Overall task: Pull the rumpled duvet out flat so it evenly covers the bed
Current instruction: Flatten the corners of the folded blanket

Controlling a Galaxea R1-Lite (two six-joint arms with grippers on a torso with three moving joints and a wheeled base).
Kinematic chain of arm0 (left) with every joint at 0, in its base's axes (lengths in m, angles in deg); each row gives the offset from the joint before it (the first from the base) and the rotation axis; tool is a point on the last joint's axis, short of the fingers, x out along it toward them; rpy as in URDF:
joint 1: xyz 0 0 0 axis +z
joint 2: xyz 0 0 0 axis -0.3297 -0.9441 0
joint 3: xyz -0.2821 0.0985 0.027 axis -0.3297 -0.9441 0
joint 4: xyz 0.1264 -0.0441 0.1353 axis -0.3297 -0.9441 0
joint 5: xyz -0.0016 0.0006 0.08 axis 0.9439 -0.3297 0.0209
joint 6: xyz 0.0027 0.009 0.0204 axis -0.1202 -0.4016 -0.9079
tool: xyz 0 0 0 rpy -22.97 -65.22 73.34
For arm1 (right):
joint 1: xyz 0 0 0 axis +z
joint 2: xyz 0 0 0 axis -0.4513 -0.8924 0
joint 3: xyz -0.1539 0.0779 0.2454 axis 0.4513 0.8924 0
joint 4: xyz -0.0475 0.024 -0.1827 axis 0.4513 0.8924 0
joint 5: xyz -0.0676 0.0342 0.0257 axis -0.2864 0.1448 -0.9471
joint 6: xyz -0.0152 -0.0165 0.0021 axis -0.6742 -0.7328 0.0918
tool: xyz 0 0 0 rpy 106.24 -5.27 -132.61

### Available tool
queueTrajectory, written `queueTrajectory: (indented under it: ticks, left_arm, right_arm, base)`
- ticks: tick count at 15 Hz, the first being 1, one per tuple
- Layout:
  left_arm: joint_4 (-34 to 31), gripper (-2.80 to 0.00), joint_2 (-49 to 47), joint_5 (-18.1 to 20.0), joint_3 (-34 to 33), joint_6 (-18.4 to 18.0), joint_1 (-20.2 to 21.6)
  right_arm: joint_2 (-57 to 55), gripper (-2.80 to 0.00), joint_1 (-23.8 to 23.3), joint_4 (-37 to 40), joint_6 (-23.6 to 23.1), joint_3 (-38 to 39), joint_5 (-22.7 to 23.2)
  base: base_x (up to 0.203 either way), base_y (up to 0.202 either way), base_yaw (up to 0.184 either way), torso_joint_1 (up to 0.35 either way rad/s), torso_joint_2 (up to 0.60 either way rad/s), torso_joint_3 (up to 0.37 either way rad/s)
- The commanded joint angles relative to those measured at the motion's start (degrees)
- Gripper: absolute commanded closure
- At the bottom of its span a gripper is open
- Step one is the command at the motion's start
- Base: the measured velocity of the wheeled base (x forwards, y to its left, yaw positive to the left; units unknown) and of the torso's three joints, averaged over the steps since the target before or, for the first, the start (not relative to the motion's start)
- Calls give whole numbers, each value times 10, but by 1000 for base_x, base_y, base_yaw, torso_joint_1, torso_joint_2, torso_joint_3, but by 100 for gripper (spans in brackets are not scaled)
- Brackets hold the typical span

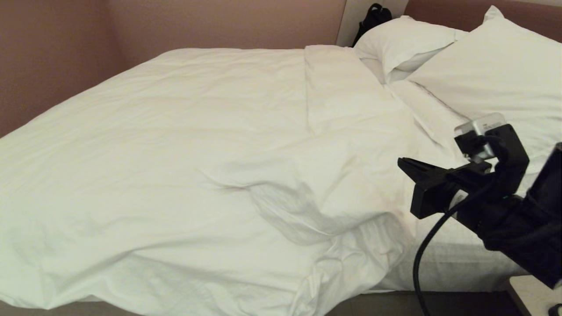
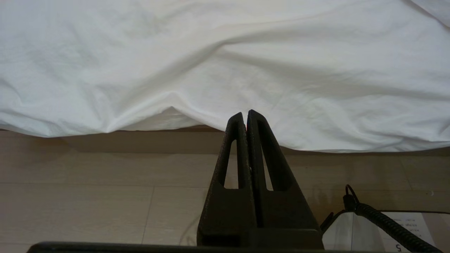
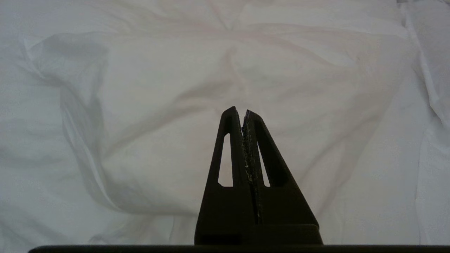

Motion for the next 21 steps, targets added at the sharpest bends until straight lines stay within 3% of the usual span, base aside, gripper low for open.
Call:
queueTrajectory:
  ticks: [1,6,11,14,18,21]
  left_arm:
    - [-1,0,0,0,0,0,0]
    - [-1,0,0,0,0,0,0]
    - [-1,0,0,0,0,0,0]
    - [-1,0,0,0,0,0,0]
    - [-1,0,0,0,0,0,0]
    - [-1,0,0,0,0,0,0]
  right_arm:
    - [-57,0,0,35,-2,-57,-10]
    - [-120,0,1,165,-3,-203,-35]
    - [-200,0,6,202,-1,-282,-36]
    - [-228,0,42,204,-13,-285,-39]
    - [-193,0,112,227,-55,-241,-97]
    - [-179,0,156,249,-64,-217,-103]
  base:
    - [0,0,0,0,0,0]
    - [0,0,0,0,0,0]
    - [0,0,0,0,0,0]
    - [0,0,0,0,0,0]
    - [0,0,0,0,0,0]
    - [0,0,0,0,0,0]
